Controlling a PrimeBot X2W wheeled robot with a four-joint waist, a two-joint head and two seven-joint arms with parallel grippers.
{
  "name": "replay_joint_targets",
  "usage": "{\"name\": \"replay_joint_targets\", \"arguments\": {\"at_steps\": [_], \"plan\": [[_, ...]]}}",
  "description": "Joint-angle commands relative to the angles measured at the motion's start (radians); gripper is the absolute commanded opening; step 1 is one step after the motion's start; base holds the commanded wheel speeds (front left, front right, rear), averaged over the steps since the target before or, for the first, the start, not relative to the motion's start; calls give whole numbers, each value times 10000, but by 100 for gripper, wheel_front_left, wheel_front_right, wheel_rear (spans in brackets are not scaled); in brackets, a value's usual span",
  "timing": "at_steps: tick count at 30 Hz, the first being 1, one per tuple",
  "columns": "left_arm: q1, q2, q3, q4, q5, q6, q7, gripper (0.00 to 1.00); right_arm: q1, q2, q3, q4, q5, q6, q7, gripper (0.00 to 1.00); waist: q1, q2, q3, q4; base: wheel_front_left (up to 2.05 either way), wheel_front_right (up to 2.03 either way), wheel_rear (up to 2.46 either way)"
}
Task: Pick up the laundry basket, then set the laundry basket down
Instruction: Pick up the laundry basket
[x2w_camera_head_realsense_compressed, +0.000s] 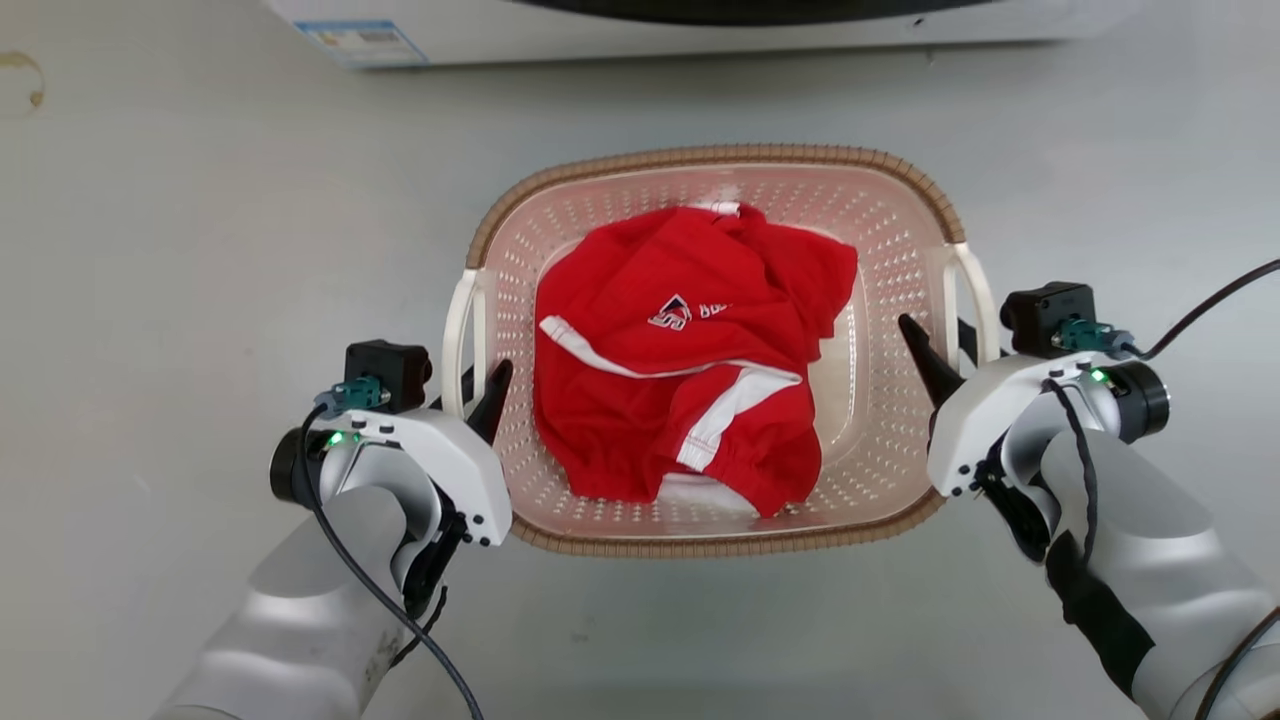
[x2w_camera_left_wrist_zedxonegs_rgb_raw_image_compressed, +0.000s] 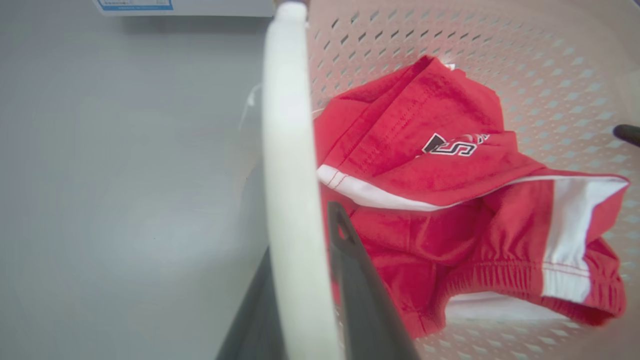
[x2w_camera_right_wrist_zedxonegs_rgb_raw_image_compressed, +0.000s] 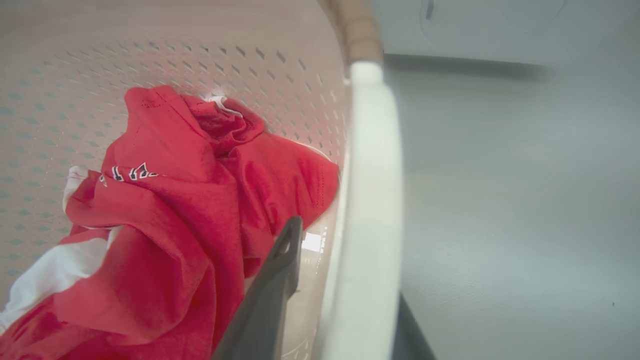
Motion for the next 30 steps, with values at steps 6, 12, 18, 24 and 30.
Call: {"name": "replay_joint_targets", "arguments": {"at_steps": [6, 12, 18, 24, 30], "plan": [[784, 1254, -312, 393, -658, -25, 255, 0, 754, -712, 560, 430, 579, -42, 109, 0, -1, 0, -1239, -200, 0, 0, 0], [1173, 1406, -691, 395, -1251, -25, 555, 0, 1030, -712, 1101, 590, 1158, -42, 416, 0, -1, 0, -2113, -283, 0, 0, 0], [1646, 1617, -1072, 342, -1786, -25, 1002, 0, 1375, -712, 1596, 687, 1747, -42, 746, 0, -1, 0, -2977, -373, 0, 0, 0], [2193, 1919, -1389, 243, -2380, -25, 1373, 0, 1835, -712, 2104, 798, 2338, -42, 994, 0, -1, 0, -3941, -506, 0, 0, 0], [2767, 2051, -1645, 213, -2821, -25, 1682, 0, 2271, -712, 2500, 887, 2800, -42, 1218, 0, -1, 0, -4913, -610, 0, 0, 0]]}}
